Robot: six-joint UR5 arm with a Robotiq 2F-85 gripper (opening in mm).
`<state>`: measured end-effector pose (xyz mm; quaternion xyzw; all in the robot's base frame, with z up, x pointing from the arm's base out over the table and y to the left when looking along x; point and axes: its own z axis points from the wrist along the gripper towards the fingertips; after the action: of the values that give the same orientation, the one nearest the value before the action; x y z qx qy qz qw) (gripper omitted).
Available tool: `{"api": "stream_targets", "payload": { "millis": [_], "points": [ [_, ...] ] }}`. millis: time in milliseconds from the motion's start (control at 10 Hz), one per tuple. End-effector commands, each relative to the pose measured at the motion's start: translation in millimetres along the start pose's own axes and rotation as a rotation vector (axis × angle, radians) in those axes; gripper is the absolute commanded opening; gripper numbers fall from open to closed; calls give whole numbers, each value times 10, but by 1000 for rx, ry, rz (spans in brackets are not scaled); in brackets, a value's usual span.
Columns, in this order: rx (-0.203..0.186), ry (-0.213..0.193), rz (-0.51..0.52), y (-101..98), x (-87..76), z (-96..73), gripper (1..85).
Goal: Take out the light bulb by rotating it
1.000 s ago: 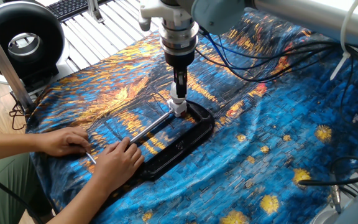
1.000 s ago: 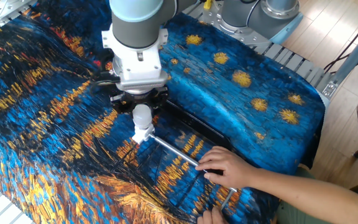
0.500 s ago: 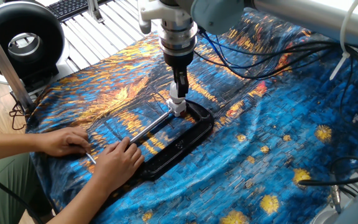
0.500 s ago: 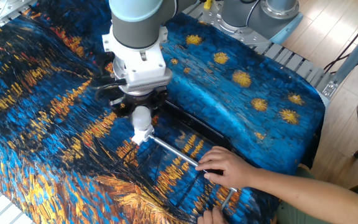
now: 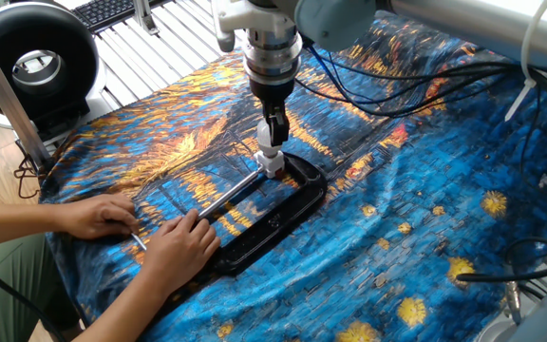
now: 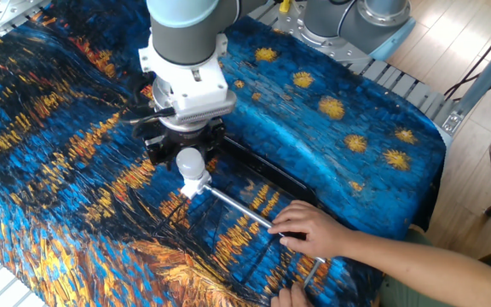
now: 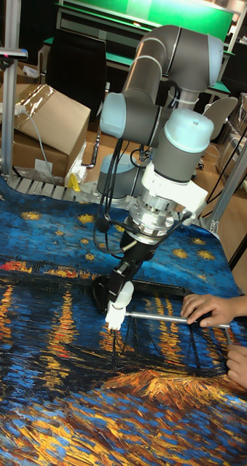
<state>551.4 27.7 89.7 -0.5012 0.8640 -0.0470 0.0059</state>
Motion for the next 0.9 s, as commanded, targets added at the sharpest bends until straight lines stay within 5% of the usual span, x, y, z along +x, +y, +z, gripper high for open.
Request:
{"api": "stream_targets", "payload": {
  "millis": [0, 300, 600, 800],
  "points": [
    [-87, -17, 185, 181, 8, -58, 647],
    [-120, -8, 359, 182, 117, -111, 647],
    [-203, -40, 535, 344, -56, -134, 660],
    [-214, -37, 655, 342, -115, -148, 663]
  ]
}}
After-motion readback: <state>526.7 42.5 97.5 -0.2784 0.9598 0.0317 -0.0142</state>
